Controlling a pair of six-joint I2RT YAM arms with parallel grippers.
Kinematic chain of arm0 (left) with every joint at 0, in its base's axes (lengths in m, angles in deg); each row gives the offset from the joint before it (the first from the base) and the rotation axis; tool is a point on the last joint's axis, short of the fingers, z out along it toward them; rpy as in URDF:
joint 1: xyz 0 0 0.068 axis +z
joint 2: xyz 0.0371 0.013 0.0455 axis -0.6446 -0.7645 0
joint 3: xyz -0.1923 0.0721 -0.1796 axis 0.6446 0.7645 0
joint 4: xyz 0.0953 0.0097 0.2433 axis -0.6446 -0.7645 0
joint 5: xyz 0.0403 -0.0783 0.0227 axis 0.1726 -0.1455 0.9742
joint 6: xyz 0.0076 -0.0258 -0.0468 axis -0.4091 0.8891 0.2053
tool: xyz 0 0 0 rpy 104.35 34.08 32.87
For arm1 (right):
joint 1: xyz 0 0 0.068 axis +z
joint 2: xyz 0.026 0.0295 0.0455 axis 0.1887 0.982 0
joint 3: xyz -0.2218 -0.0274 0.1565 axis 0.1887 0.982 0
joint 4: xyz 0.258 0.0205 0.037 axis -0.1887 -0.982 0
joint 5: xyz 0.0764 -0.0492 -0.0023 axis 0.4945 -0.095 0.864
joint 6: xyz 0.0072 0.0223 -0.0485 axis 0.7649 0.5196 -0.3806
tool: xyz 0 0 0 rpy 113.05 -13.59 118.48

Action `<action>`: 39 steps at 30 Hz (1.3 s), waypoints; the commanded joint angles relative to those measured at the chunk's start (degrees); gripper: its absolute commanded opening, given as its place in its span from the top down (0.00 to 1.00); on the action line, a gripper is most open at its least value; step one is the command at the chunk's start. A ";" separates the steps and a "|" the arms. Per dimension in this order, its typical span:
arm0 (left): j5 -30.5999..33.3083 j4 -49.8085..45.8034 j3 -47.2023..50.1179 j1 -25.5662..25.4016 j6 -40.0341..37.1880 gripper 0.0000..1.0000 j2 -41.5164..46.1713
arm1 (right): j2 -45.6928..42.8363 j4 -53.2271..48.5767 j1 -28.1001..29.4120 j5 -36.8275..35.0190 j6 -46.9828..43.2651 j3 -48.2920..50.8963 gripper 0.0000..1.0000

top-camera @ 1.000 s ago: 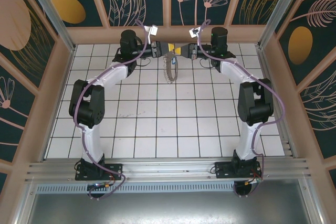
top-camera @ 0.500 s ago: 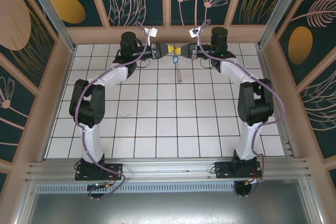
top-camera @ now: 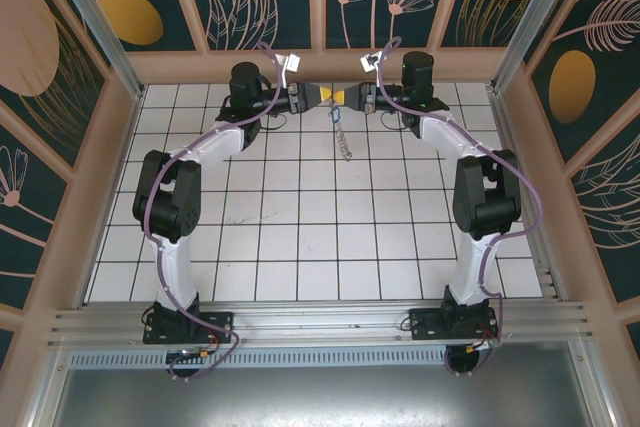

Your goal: Put the keys on the keyring

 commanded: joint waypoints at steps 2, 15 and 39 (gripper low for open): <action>-0.09 1.04 0.66 -0.80 -0.08 0.75 -1.48 | -0.67 2.70 0.30 1.06 -0.75 -0.99 1.00; -0.33 3.05 1.09 -0.80 1.16 0.76 -1.26 | -0.87 4.87 0.33 0.97 0.80 -0.19 1.00; -0.57 15.37 1.79 -0.98 9.21 1.00 0.27 | -10.67 13.60 -2.16 -2.42 5.17 10.88 0.73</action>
